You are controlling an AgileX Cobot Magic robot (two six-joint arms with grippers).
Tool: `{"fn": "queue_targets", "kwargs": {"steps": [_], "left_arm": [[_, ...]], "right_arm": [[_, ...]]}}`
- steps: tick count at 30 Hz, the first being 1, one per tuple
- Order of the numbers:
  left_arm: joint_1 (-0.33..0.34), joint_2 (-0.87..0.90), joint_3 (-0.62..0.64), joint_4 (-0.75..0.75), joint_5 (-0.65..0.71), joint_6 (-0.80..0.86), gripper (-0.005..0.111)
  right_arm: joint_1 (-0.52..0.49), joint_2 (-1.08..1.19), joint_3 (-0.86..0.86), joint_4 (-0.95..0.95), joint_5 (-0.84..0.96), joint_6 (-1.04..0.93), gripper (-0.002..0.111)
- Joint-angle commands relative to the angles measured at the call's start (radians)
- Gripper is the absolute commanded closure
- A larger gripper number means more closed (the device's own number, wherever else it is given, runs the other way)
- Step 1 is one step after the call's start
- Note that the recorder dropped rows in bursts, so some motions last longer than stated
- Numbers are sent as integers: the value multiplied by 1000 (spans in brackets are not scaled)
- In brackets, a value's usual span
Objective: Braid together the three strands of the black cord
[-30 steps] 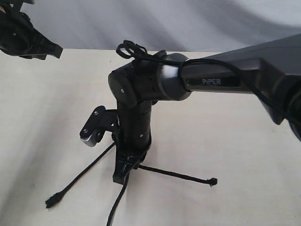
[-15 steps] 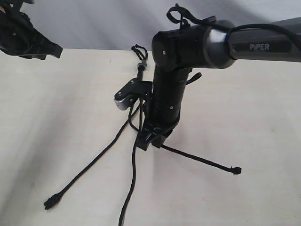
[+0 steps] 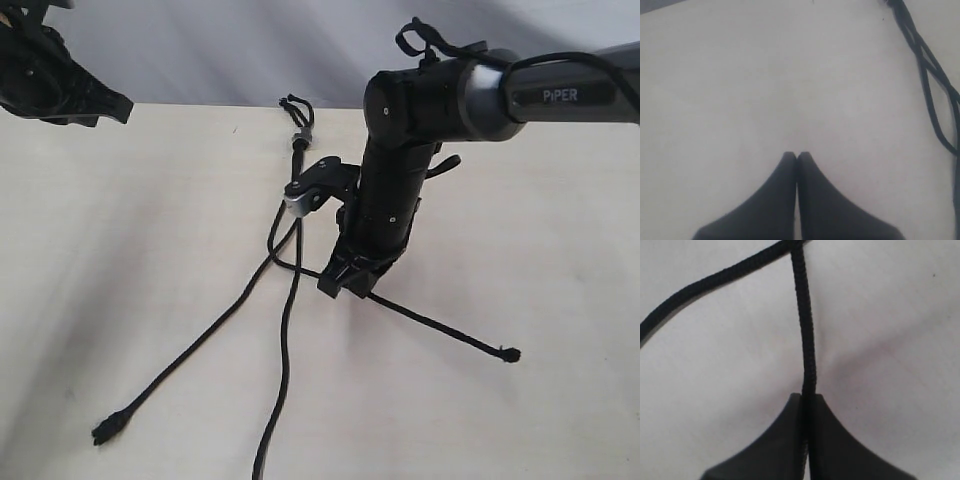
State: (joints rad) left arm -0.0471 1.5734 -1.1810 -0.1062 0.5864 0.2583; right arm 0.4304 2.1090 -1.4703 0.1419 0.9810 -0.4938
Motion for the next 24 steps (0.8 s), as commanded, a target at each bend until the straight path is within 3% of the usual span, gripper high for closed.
{"fn": "queue_targets", "kwargs": {"steps": [1, 11, 13, 20, 24], "left_arm": [[1, 1, 5, -10, -10, -5, 106], [1, 1, 5, -10, -3, -5, 106], [1, 1, 5, -10, -3, -5, 106], [1, 1, 5, -39, -3, -5, 106], [1, 1, 5, -111, 10, -5, 106]], "right_arm": [[-6, 1, 2, -34, -47, 7, 108], [-6, 1, 2, -118, -94, 65, 108], [-6, 1, 6, -142, -94, 89, 104], [-6, -2, 6, -195, -94, 133, 50], [-9, -57, 6, -199, -89, 135, 35]]}}
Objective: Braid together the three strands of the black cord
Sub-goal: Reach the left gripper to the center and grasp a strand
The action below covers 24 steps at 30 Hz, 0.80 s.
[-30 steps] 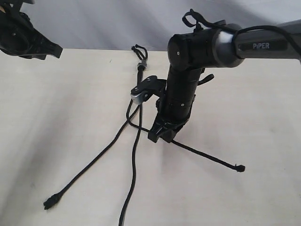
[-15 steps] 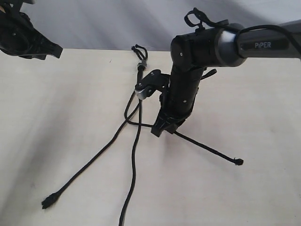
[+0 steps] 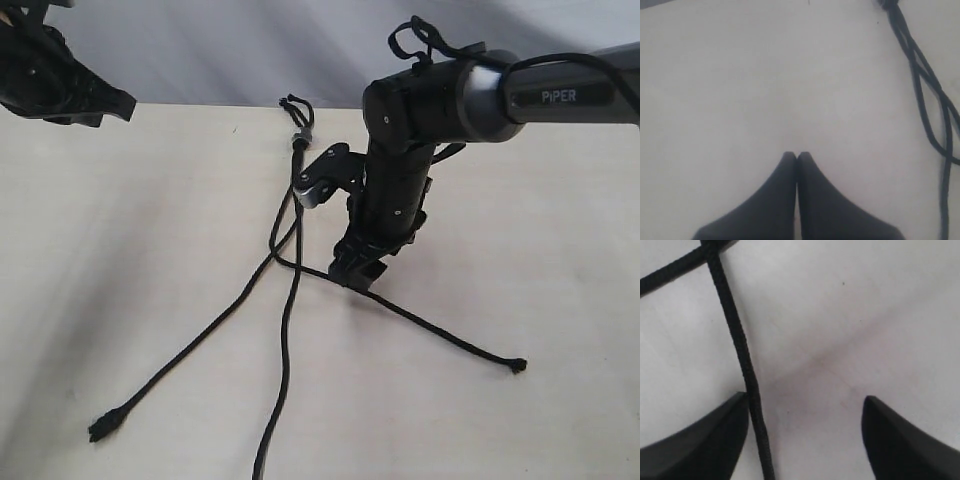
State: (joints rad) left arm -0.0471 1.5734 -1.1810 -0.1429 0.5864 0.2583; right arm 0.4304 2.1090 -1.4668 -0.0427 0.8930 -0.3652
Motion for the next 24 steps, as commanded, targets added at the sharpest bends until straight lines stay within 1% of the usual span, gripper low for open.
{"fn": "queue_targets", "kwargs": {"steps": [1, 3, 6, 9, 10, 12, 15, 18, 20, 21, 23, 24], "left_arm": [[1, 1, 5, -113, 27, -5, 106], [-1, 1, 5, -191, 59, 18, 106], [-36, 1, 5, -284, 113, 127, 106], [-102, 1, 5, -391, 168, 237, 106], [-135, 1, 5, -412, 182, 272, 106], [-215, 1, 5, -405, 187, 307, 106], [-339, 1, 13, -362, 172, 300, 107], [-442, 3, 32, -278, 103, 227, 107], [-496, 6, 46, -219, 66, 182, 107], [-542, 18, 57, -184, 61, 153, 107], [-584, 50, 76, -180, 46, 139, 107], [-594, 71, 83, -178, 35, 132, 107]], "right_arm": [[-14, -85, 2, -14, -1, 13, 34], [-26, -147, 2, -14, -14, 19, 33], [-64, -263, 2, -6, -43, 48, 33], [-118, -364, 8, 17, -54, 103, 33], [-141, -400, 24, 43, -70, 108, 33], [-187, -474, 100, 83, -154, 99, 33], [-249, -572, 250, 122, -312, 99, 33], [-284, -644, 393, 124, -464, 101, 33], [-294, -673, 442, 124, -531, 101, 33], [-297, -689, 479, 124, -560, 107, 33], [-297, -694, 486, 124, -576, 107, 33], [-297, -694, 486, 124, -586, 107, 33]]}}
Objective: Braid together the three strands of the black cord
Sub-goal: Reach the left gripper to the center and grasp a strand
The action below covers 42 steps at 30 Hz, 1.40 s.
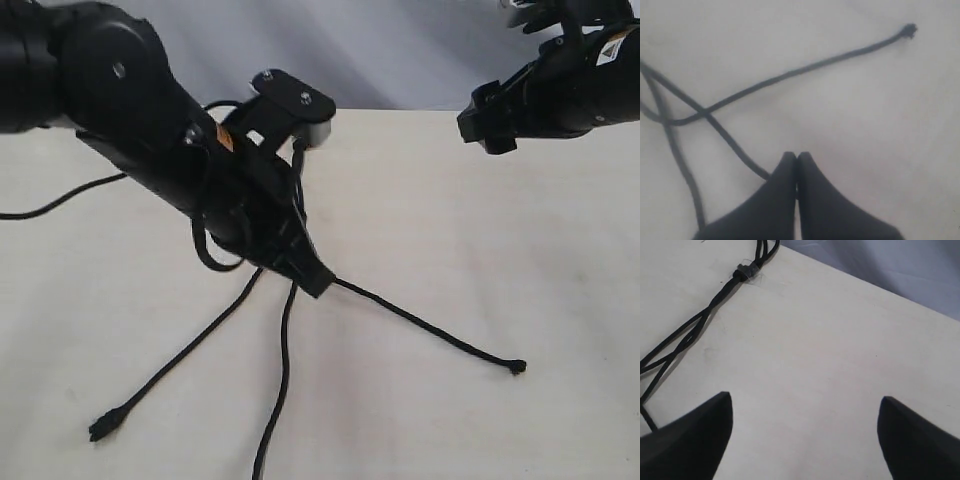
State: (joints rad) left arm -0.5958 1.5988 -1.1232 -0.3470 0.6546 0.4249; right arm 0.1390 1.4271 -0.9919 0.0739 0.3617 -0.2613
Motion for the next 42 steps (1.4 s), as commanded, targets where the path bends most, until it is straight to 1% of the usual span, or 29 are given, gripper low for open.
{"fn": "queue_targets", "kwargs": {"steps": [1, 4, 5, 6, 8, 9, 10, 11, 13, 18, 19, 21, 25, 27, 29, 35, 37, 38, 39, 42], "left_arm": [[-50, 78, 27, 26, -35, -59, 107], [-50, 163, 27, 35, -48, -149, 107], [-52, 191, 27, 61, -50, -217, 107], [-60, 204, 27, 131, -50, -300, 107], [-103, 213, 27, 392, -38, -579, 107], [-146, 213, 27, 564, -15, -727, 107], [-183, 215, 27, 673, 0, -831, 107], [-219, 217, 27, 726, 2, -879, 107], [-252, 219, 27, 725, -15, -879, 107], [-254, 219, 27, 661, -22, -894, 105], [-254, 219, 27, 656, -22, -897, 102], [-254, 225, 27, 649, -22, -913, 92], [-254, 258, 27, 649, -15, -981, 64], [-254, 280, 27, 649, -8, -1008, 57], [-254, 304, 27, 649, -2, -1022, 55], [-254, 367, 27, 623, -2, -1033, 56], [-254, 382, 27, 621, -2, -1030, 61], [-254, 389, 27, 621, -2, -1016, 65], [-254, 390, 27, 618, -2, -992, 72], [-254, 388, 27, 586, -2, -927, 103]], "right_arm": [[-6, -12, 11, 8, -60, 4, 33], [-6, -12, 11, 8, -62, 4, 33], [-6, -12, 11, 8, -62, 4, 33], [-6, -12, 11, 8, -62, 4, 33], [-6, -12, 11, 8, -64, 4, 33], [-6, -12, 11, 8, -68, 4, 33], [-6, -12, 11, 8, -68, 4, 33], [-6, -12, 11, 8, -69, 4, 33], [-6, -12, 11, 8, -69, 4, 33], [-6, -12, 11, 8, -69, 4, 33], [-6, -12, 11, 8, -69, 4, 33], [-6, -12, 11, 8, -69, 4, 33], [-6, -12, 11, 8, -69, 4, 33], [-6, -12, 11, 8, -69, 4, 33], [-6, -12, 11, 8, -69, 4, 33], [-6, -12, 11, 8, -71, 4, 33], [-6, -12, 11, 8, -71, 4, 33], [-6, -12, 11, 8, -73, 4, 33], [-6, -12, 11, 8, -73, 4, 33], [-6, -12, 11, 8, -75, 4, 33]]}}
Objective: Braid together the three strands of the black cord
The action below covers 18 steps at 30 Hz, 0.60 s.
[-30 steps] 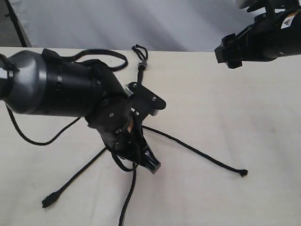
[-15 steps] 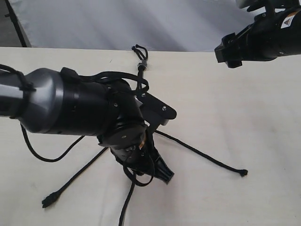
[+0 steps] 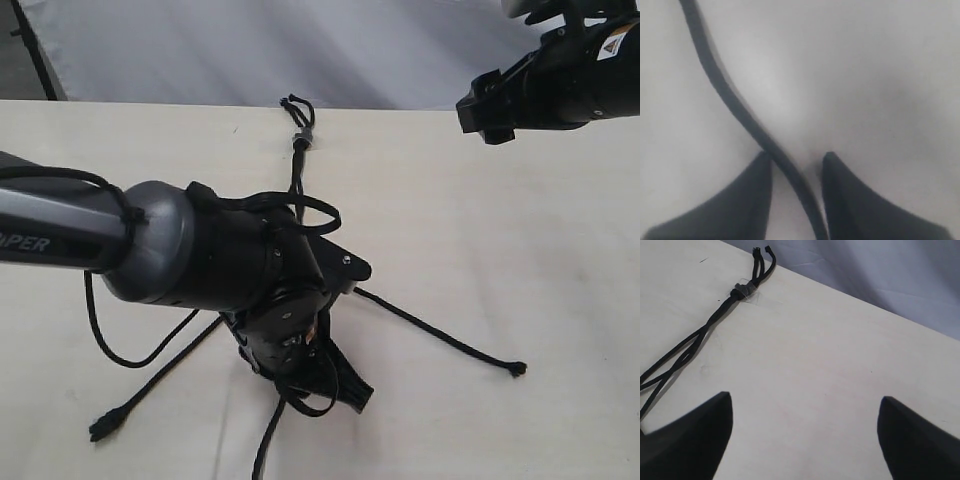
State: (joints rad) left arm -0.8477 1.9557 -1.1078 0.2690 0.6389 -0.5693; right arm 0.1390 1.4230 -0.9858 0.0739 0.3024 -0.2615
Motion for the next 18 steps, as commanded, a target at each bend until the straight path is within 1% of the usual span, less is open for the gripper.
{"fn": "queue_targets", "kwargs": {"steps": [1, 6, 10, 12, 14, 18], "left_arm": [[-3, 26, 12, -32, 14, 92, 106], [0, -3, -17, -19, 38, 170, 107], [17, -45, -53, 50, 106, 220, 107], [54, -66, -59, 81, 112, 220, 107], [116, -82, -60, 81, 110, 220, 107], [235, -77, -48, 81, 84, 313, 107]], "right_arm": [[-6, -8, 5, 8, -15, 4, 33], [-6, -8, 5, 8, -15, 4, 33], [-6, -8, 5, 8, -15, 4, 33], [-6, -8, 5, 8, -15, 4, 33], [-6, -8, 5, 8, -15, 4, 33], [-6, -8, 5, 8, -15, 4, 33]]}}
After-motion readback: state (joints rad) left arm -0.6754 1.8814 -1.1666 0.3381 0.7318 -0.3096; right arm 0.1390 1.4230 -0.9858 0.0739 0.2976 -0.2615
